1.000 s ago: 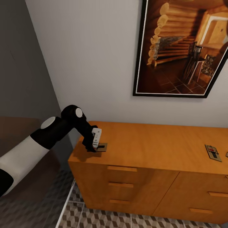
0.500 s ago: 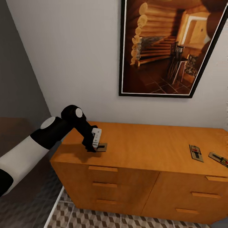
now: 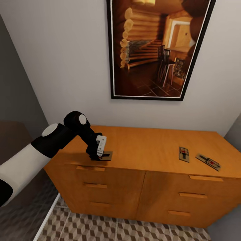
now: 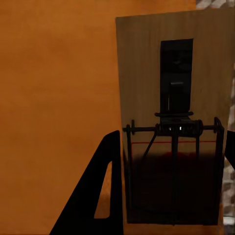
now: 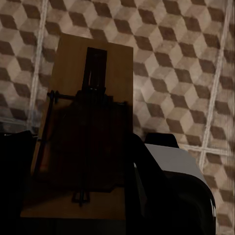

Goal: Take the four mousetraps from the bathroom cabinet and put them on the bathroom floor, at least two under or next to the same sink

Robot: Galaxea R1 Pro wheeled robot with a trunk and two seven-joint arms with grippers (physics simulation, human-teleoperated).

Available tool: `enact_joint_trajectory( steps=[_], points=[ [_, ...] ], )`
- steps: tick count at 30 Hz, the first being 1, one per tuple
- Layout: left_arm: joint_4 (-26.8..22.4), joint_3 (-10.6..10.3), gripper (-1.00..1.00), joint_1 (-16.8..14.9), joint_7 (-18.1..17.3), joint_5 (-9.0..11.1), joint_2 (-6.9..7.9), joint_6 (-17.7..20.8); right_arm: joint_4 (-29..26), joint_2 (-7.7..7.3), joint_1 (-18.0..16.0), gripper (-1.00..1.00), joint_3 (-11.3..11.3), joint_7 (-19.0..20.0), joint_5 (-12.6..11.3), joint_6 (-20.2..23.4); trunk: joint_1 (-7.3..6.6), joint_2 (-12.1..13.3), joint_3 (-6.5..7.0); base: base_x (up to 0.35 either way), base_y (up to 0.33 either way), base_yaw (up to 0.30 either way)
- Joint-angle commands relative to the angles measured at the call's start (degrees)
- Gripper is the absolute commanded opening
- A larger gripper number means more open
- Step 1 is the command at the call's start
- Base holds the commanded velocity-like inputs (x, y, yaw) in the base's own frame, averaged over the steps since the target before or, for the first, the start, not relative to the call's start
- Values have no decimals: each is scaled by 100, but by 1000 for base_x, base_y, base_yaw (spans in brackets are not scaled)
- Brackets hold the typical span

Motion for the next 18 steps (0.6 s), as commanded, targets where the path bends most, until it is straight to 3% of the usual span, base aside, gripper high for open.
enact_joint_trajectory(
  steps=[1, 9, 18],
  points=[
    [-6, -11, -100, -7, -28, -28, 6, 43, 5, 2, -3, -100, 46, -44, 12, -6, -2, -4, -6, -234, -234, 0],
    [-4, -12, -100, -7, -28, -23, 48, 43, 5, 2, -3, -100, 46, -44, 12, -1, -2, -4, -6, -261, -205, 0],
    [-2, -20, -100, -7, -28, -20, 113, 43, 5, 2, -3, -100, 46, -44, 12, -1, -2, -4, -6, -332, -31, 0]
  ],
)
